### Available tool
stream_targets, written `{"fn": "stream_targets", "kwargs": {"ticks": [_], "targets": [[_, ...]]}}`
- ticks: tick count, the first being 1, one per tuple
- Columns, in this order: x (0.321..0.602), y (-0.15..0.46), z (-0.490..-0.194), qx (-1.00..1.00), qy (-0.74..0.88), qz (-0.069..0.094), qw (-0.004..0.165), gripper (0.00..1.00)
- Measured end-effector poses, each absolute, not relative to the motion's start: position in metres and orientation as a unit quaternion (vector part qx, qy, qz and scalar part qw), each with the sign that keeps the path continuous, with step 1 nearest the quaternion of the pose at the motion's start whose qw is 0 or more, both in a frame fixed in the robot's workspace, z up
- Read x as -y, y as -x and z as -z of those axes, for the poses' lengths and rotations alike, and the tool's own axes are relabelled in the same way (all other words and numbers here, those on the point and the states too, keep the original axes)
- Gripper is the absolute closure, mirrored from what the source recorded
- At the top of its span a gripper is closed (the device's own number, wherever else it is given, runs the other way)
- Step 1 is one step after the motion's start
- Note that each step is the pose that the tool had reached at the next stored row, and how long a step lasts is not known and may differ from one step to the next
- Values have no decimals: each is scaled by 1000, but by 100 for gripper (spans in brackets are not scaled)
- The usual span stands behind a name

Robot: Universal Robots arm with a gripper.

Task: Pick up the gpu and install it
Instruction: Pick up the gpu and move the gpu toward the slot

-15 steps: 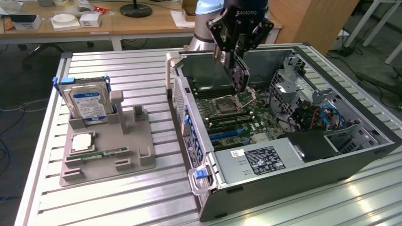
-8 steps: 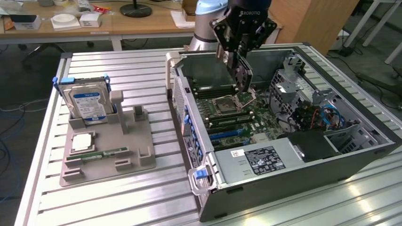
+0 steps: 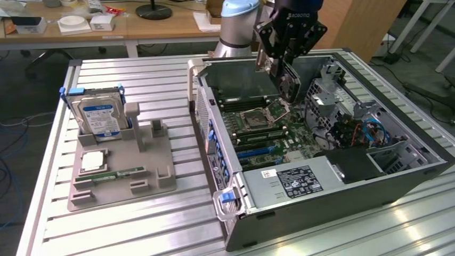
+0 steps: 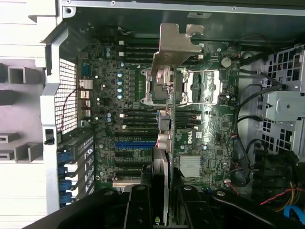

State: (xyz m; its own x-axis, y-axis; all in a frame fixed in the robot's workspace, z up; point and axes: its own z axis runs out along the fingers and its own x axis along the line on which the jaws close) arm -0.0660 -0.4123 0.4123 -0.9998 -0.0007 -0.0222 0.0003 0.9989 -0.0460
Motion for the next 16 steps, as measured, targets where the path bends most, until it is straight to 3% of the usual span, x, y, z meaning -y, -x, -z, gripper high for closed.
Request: {"fn": "stream_targets", "kwargs": {"ticks": [16], "targets": [[412,47,-411,-1000,0,23,11,74]]}}
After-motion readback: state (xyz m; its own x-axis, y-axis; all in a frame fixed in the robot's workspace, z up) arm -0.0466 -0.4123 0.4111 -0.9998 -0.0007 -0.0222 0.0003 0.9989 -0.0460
